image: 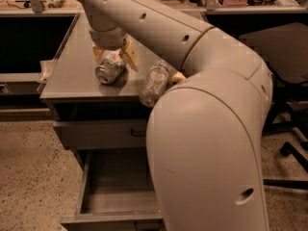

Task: Place 7up can into middle drawer

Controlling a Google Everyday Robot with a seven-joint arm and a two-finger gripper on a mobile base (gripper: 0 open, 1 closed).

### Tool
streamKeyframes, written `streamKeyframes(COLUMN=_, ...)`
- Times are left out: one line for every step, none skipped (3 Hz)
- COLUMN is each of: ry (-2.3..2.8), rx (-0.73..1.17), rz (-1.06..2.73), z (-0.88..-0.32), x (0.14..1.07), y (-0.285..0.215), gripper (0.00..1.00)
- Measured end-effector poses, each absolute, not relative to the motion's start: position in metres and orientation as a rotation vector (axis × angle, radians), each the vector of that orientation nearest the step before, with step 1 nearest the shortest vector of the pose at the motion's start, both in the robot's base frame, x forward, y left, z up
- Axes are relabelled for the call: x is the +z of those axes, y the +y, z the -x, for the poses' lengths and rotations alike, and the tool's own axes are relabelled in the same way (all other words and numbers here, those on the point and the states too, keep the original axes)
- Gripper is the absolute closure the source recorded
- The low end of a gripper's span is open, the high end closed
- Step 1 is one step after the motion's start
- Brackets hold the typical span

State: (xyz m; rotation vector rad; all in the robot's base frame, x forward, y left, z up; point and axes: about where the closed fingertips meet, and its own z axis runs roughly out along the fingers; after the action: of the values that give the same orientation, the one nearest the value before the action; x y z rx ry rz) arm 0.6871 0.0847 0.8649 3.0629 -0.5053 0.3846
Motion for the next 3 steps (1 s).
streamKeyframes(ry=-0.522, rx=0.31, rz=-3.084, z=-0.684, x=0.847, y=0.079, gripper=0.51)
streamKeyframes(ry=-0.536, rx=0.249, rz=-3.11, z=-0.68, x=0.836, y=0.073, gripper=0.63)
streamKeyframes(ry=-0.536, rx=0.245, rz=-3.117, z=-0.68, x=0.838, y=0.073, gripper=0.82)
